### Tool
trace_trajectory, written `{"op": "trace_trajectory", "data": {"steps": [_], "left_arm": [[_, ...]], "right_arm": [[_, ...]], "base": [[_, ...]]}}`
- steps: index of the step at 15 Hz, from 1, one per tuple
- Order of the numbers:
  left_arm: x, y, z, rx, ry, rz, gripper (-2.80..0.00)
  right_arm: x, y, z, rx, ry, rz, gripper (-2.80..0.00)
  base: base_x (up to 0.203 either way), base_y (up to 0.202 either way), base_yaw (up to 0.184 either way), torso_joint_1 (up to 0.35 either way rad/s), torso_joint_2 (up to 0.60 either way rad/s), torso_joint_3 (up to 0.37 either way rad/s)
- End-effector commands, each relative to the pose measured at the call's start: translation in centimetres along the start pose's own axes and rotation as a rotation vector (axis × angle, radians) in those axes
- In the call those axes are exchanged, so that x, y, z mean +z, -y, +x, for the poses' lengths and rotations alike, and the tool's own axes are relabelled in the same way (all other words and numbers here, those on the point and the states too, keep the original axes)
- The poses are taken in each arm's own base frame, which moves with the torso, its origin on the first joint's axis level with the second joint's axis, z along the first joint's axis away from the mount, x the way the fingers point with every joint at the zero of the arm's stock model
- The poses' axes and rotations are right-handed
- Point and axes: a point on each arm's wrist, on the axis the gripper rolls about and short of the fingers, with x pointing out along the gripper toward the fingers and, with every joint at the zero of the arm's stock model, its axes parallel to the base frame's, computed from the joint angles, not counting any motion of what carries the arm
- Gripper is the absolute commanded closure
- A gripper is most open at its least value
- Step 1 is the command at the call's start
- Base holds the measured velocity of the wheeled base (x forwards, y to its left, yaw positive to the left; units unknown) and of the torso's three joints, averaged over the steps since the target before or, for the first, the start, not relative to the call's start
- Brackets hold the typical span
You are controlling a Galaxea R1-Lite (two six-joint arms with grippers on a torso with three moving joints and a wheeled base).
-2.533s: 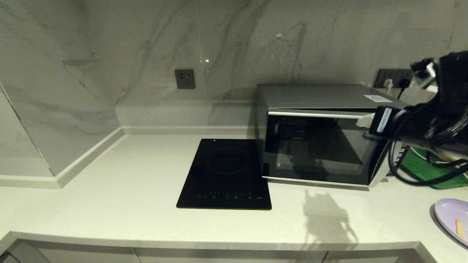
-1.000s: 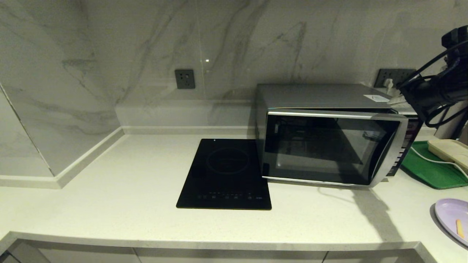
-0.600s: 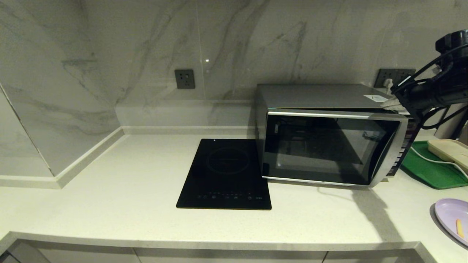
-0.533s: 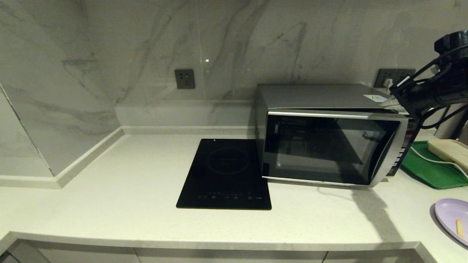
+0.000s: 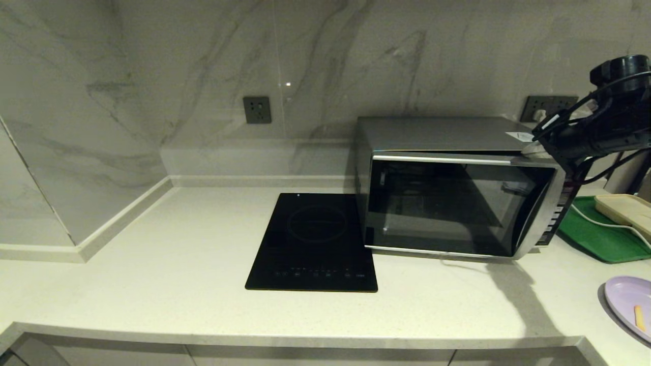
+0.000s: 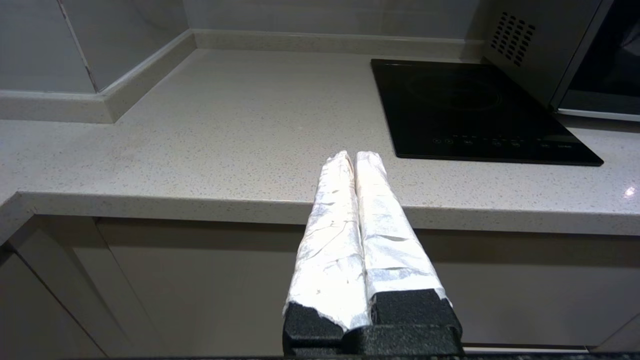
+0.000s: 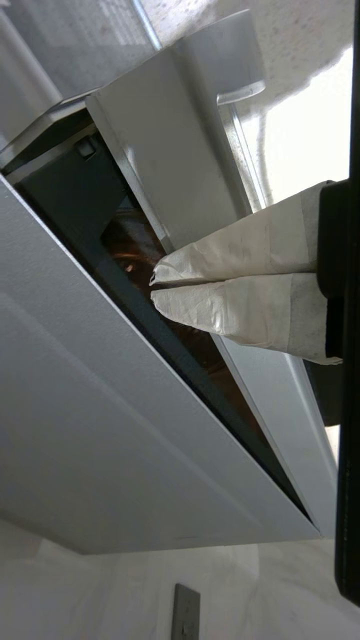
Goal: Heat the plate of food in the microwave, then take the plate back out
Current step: Open the microwave oven
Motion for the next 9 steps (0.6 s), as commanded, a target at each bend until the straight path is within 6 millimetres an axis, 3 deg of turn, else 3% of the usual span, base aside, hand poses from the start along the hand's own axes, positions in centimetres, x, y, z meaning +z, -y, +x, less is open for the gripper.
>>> {"op": "trace_trajectory", "data": {"steps": [1, 5, 9], "left_arm": [[0.0, 0.0, 0.0, 0.001, 0.000, 0.000, 0.00], [0.0, 0.0, 0.0, 0.001, 0.000, 0.000, 0.00], [0.0, 0.0, 0.0, 0.001, 0.000, 0.000, 0.00]], "right_arm": [[-0.1, 0.3, 0.4, -0.012, -0.010, 0.008, 0.00], [-0.5, 0.4, -0.6, -0.019, -0.022, 0.008, 0.00], [-1.2, 0.1, -5.4, 0.020, -0.031, -0.021, 0.00]], "base": [[0.000, 0.000, 0.000, 0.000, 0.00, 0.000], [0.000, 0.000, 0.000, 0.000, 0.00, 0.000], [0.000, 0.000, 0.000, 0.000, 0.00, 0.000]]}}
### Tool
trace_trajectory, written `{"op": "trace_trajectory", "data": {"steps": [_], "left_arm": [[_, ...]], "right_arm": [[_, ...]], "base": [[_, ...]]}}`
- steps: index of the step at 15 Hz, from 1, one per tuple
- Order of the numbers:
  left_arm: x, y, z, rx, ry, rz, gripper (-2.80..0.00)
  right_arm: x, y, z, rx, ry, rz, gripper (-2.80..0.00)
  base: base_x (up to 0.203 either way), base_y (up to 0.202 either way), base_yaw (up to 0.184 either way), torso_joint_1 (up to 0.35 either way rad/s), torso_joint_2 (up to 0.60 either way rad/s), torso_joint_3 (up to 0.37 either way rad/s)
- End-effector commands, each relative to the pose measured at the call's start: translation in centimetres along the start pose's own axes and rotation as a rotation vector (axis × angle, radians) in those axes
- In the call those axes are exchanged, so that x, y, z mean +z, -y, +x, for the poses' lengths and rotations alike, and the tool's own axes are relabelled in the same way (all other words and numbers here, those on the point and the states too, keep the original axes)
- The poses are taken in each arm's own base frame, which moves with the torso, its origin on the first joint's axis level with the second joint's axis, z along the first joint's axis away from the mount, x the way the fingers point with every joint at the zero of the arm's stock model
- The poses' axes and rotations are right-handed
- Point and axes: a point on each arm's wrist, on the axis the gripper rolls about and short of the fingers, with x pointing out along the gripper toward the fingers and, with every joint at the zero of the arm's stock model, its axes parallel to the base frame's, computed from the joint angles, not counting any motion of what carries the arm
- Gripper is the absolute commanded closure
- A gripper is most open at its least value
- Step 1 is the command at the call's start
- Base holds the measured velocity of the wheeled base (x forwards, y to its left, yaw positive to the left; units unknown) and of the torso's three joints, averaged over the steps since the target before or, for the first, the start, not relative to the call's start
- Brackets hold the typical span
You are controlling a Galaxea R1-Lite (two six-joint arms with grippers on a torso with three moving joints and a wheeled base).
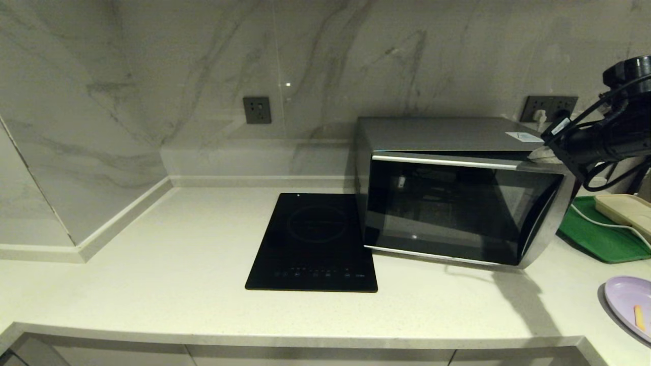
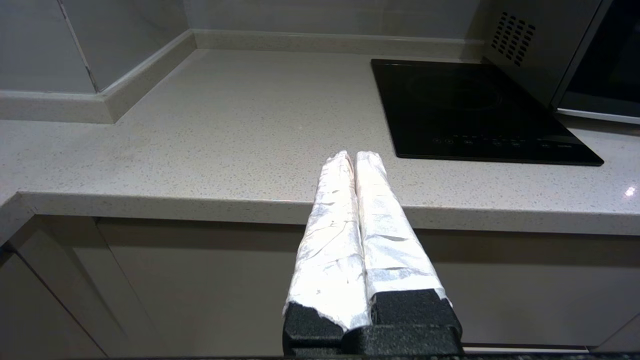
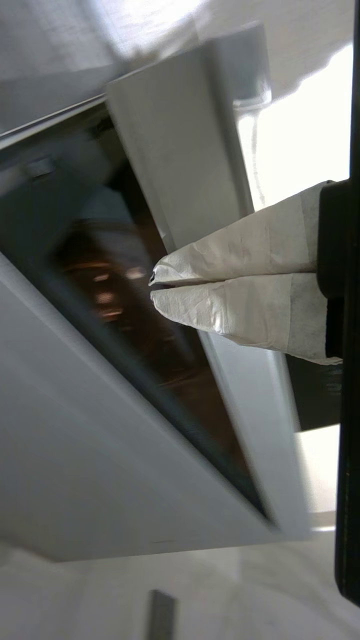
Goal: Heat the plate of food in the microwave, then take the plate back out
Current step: Open the microwave oven
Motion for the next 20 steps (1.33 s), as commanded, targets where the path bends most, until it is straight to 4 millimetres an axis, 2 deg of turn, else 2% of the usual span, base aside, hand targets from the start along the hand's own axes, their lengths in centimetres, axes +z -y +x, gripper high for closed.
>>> {"op": "trace_trajectory", "data": {"steps": [1, 2, 6, 7, 11, 13, 16, 18, 20], "left_arm": [[0.0, 0.0, 0.0, 0.001, 0.001, -0.001, 0.00], [0.0, 0.0, 0.0, 0.001, 0.001, -0.001, 0.00], [0.0, 0.0, 0.0, 0.001, 0.001, -0.001, 0.00], [0.0, 0.0, 0.0, 0.001, 0.001, -0.001, 0.00], [0.0, 0.0, 0.0, 0.001, 0.001, -0.001, 0.00], [0.0, 0.0, 0.0, 0.001, 0.001, -0.001, 0.00], [0.0, 0.0, 0.0, 0.001, 0.001, -0.001, 0.00], [0.0, 0.0, 0.0, 0.001, 0.001, -0.001, 0.00], [0.0, 0.0, 0.0, 0.001, 0.001, -0.001, 0.00]], "right_arm": [[-0.6, -0.6, -4.6, 0.039, 0.018, -0.008, 0.00], [-0.8, -0.8, -6.7, 0.056, 0.023, -0.015, 0.00], [-3.2, -1.1, -17.4, 0.146, 0.010, -0.084, 0.00], [-3.9, -0.7, -19.4, 0.145, 0.009, -0.092, 0.00], [-7.0, 1.8, -24.6, 0.116, 0.046, -0.129, 0.00], [-8.7, 3.2, -25.3, 0.095, 0.038, -0.268, 0.00], [-8.2, 3.1, -25.3, 0.112, 0.113, -0.450, 0.00], [-7.5, 3.3, -23.5, 0.081, 0.079, -0.441, 0.00], [-7.7, 4.7, -22.0, 0.005, -0.012, -0.361, 0.00]], "base": [[0.000, 0.000, 0.000, 0.000, 0.00, 0.000], [0.000, 0.000, 0.000, 0.000, 0.00, 0.000], [0.000, 0.000, 0.000, 0.000, 0.00, 0.000], [0.000, 0.000, 0.000, 0.000, 0.00, 0.000], [0.000, 0.000, 0.000, 0.000, 0.00, 0.000], [0.000, 0.000, 0.000, 0.000, 0.00, 0.000], [0.000, 0.000, 0.000, 0.000, 0.00, 0.000], [0.000, 0.000, 0.000, 0.000, 0.00, 0.000], [0.000, 0.000, 0.000, 0.000, 0.00, 0.000]]}}
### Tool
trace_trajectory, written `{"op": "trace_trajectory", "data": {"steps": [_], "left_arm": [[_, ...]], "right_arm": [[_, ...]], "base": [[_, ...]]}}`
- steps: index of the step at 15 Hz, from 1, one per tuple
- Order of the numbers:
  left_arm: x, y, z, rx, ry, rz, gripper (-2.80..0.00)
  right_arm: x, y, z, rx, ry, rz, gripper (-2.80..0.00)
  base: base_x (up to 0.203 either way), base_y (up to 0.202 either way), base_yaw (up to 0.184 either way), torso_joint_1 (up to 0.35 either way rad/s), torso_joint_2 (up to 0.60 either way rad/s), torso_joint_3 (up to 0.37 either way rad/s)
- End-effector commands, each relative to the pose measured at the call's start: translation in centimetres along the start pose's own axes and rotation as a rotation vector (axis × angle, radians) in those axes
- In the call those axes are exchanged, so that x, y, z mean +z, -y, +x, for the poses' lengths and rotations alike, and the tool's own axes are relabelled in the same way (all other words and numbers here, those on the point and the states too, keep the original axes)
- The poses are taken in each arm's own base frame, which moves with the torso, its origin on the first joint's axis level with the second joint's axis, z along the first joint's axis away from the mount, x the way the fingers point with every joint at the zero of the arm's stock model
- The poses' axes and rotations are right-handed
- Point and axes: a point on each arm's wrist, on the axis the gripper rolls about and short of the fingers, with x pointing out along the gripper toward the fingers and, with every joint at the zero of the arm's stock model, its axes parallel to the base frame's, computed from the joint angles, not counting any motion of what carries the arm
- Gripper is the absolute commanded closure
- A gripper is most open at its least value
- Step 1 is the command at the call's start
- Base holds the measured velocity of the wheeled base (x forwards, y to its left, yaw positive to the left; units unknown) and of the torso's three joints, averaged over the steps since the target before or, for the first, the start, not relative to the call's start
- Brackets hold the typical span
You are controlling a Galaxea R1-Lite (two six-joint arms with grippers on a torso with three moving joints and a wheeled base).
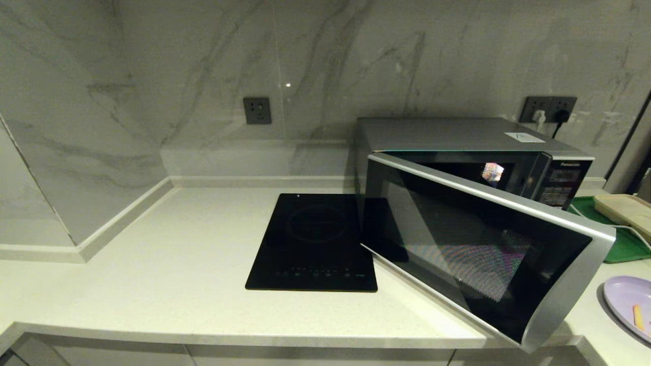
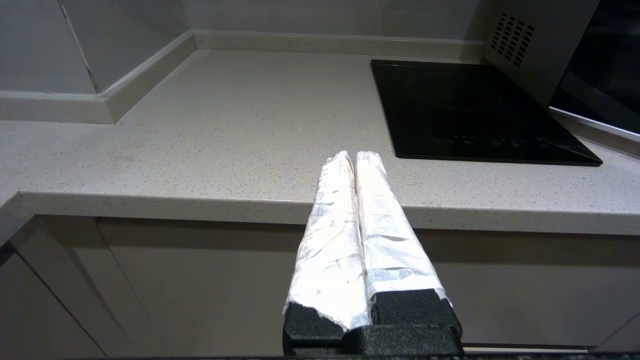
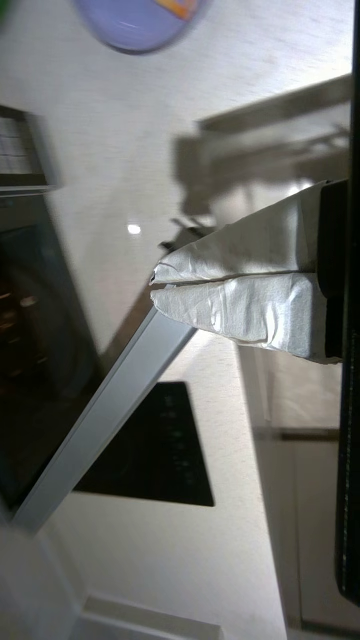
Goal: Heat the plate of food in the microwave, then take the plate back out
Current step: Open the microwave oven
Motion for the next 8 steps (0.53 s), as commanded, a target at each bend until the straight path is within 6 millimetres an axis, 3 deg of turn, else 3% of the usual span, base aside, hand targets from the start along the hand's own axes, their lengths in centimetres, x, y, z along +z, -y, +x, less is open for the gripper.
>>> {"op": "trace_trajectory", "data": {"steps": [1, 3, 8], "left_arm": [[0.0, 0.0, 0.0, 0.001, 0.000, -0.001, 0.00], [0.0, 0.0, 0.0, 0.001, 0.000, -0.001, 0.00], [0.0, 0.0, 0.0, 0.001, 0.000, -0.001, 0.00]], "right_arm": [[-1.3, 1.2, 1.1, -0.040, -0.159, 0.087, 0.00], [-2.7, 1.3, 0.6, 0.044, -0.297, 0.127, 0.00], [-4.3, 0.6, -0.2, 0.175, -0.427, 0.073, 0.00]], "base": [[0.000, 0.000, 0.000, 0.000, 0.00, 0.000], [0.000, 0.000, 0.000, 0.000, 0.00, 0.000], [0.000, 0.000, 0.000, 0.000, 0.00, 0.000]]}}
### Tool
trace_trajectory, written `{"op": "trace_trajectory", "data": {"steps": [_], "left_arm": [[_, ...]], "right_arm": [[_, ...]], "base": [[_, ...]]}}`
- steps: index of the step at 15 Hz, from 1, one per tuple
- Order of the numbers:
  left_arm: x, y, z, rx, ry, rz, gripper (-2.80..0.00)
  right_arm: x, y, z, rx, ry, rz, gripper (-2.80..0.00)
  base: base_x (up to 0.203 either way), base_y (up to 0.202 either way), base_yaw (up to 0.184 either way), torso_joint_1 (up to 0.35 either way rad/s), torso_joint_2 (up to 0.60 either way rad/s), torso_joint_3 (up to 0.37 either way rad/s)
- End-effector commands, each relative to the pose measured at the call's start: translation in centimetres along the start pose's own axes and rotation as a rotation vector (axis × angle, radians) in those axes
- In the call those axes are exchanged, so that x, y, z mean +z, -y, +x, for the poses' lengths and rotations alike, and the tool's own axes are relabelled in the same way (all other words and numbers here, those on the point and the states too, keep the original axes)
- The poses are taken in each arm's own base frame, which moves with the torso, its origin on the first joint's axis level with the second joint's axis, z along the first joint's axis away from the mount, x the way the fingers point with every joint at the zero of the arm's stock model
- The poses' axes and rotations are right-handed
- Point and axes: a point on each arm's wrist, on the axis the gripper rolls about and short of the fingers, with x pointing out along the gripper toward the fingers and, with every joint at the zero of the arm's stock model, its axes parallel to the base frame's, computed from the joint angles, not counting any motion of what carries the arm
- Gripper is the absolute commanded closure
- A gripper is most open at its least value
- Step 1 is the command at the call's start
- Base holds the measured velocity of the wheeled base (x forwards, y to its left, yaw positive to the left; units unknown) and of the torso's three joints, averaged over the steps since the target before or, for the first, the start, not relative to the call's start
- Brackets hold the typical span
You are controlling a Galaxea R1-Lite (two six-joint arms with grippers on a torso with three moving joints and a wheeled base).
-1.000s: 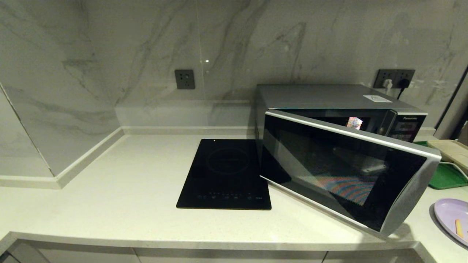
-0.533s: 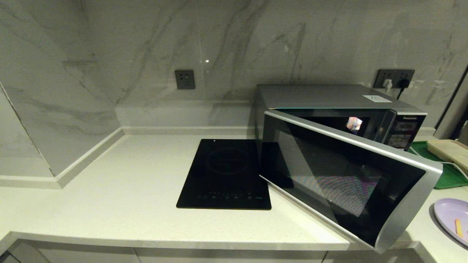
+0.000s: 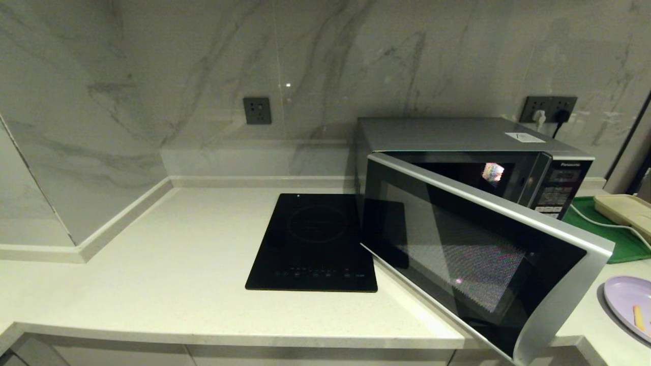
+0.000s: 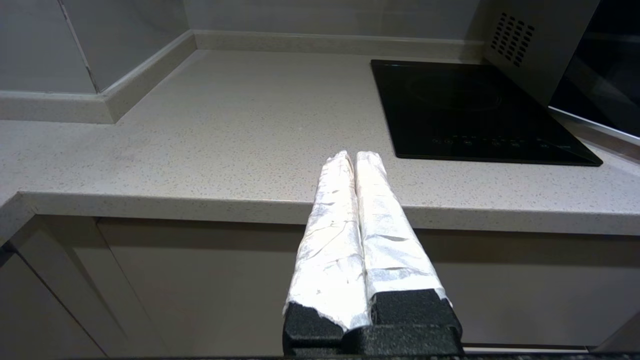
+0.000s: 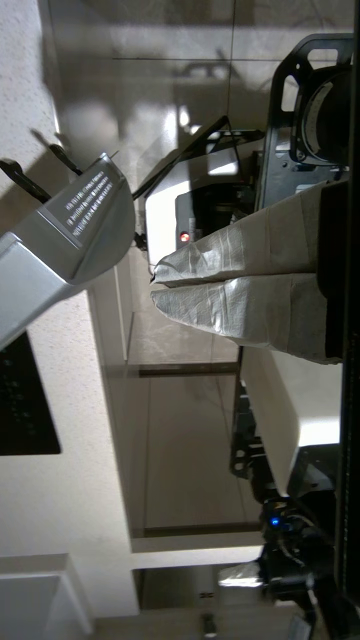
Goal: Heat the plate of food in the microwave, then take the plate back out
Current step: Open the microwave oven
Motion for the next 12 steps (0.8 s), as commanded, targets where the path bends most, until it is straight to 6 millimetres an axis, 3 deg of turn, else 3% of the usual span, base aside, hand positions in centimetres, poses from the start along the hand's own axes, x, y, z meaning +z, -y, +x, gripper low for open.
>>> {"op": "trace_trajectory", "data": {"steps": [1, 5, 8, 12], "left_arm": [[0.0, 0.0, 0.0, 0.001, 0.001, 0.000, 0.00], [0.0, 0.0, 0.0, 0.001, 0.001, 0.000, 0.00], [0.0, 0.0, 0.0, 0.001, 0.001, 0.000, 0.00], [0.0, 0.0, 0.0, 0.001, 0.001, 0.000, 0.00]], "right_arm": [[0.0, -0.3, 0.0, 0.009, -0.005, -0.026, 0.00], [3.2, -0.1, 1.4, -0.023, 0.032, -0.084, 0.00], [6.7, 0.5, 3.8, -0.008, 0.121, -0.138, 0.00], [8.2, 1.3, 5.7, -0.008, 0.104, -0.129, 0.00]], "base": [[0.000, 0.000, 0.000, 0.000, 0.00, 0.000], [0.000, 0.000, 0.000, 0.000, 0.00, 0.000], [0.000, 0.000, 0.000, 0.000, 0.00, 0.000], [0.000, 0.000, 0.000, 0.000, 0.00, 0.000]]}}
